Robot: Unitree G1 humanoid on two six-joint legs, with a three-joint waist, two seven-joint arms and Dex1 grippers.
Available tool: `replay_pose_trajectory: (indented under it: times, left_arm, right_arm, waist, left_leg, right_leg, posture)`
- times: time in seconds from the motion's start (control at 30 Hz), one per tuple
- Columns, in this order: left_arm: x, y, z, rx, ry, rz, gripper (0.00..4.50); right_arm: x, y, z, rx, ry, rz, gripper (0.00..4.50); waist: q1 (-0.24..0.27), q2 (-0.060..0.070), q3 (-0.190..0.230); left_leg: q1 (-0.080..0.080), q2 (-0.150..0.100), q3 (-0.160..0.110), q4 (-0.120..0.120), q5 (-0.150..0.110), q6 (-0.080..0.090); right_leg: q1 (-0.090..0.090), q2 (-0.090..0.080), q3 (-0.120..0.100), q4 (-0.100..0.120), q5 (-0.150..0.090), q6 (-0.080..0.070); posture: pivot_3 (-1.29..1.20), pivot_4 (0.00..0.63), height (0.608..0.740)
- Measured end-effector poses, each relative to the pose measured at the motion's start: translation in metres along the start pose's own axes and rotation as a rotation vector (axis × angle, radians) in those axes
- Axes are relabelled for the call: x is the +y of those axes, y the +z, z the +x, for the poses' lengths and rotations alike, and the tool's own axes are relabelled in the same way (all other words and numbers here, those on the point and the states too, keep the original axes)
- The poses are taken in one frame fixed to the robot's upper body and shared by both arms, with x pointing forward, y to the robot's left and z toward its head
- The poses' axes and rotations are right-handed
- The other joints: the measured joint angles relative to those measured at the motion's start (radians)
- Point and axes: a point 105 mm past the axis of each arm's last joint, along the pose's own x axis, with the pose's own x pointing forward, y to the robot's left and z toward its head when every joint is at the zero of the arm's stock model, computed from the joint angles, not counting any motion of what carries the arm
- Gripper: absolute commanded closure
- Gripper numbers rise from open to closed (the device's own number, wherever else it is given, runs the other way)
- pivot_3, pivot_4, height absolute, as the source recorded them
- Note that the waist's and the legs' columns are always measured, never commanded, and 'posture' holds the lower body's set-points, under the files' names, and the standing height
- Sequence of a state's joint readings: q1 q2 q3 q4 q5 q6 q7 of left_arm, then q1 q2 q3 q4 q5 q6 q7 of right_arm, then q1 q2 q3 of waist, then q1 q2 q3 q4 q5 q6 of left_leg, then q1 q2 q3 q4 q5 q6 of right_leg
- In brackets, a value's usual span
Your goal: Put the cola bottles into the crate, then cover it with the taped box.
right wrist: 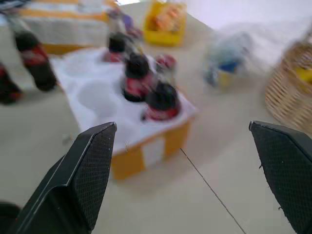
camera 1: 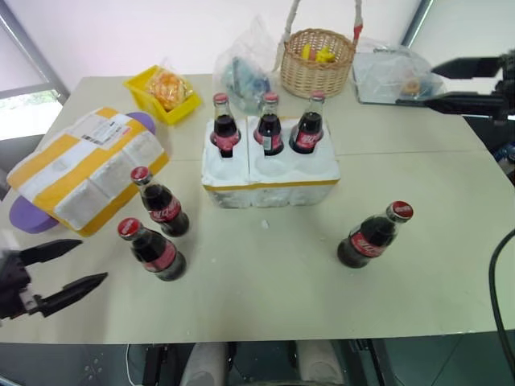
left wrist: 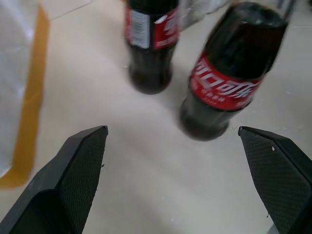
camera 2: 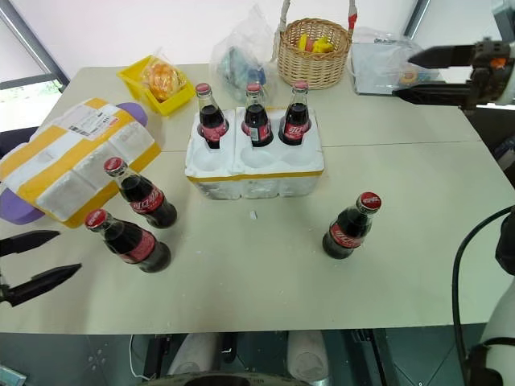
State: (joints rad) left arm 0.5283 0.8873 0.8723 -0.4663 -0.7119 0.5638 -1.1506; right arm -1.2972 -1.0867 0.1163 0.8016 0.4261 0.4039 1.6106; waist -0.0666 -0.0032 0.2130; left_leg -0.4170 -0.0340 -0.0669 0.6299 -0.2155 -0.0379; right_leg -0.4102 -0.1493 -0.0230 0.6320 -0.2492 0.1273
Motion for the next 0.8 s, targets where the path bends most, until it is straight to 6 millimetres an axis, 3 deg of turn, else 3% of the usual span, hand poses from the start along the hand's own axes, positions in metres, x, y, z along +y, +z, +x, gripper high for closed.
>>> replay_pose_trajectory:
  times: [0.13,0.4,0.8]
  left_arm:
    - [-0.008,0.006,0.015,-0.016,-0.071,0.021,0.02]
    - [-0.019,0.004,0.047,-0.021,-0.18,0.031,0.02]
    - [-0.02,-0.002,0.077,-0.03,-0.207,0.048,0.02]
  right_arm:
    - [0.026,0.021,0.014,-0.046,0.148,-0.015,0.0]
    - [0.068,0.027,0.032,-0.045,0.362,-0.022,0.0]
    - [0.083,0.029,0.045,-0.082,0.454,0.007,0.0]
  waist:
    - [0.005,0.0,0.0]
    - [0.022,0.0,0.0]
    - [0.025,-0.001,0.0]
  left_leg:
    - [0.0,0.0,0.0,0.0,0.0,0.0]
    - [0.0,0.0,0.0,0.001,0.0,0.0]
    - [0.0,0.0,0.0,0.001,0.0,0.0]
  right_leg:
    - [0.0,0.0,0.0,0.0,0.0,0.0]
    - [0.0,0.001,0.0,0.001,0.002,0.003]
    - [0.0,0.001,0.0,0.001,0.003,0.004]
  posture:
    - [0.0,0.15,0.737]
    - [0.0,0.15,0.737]
    - [0.0,0.15,0.737]
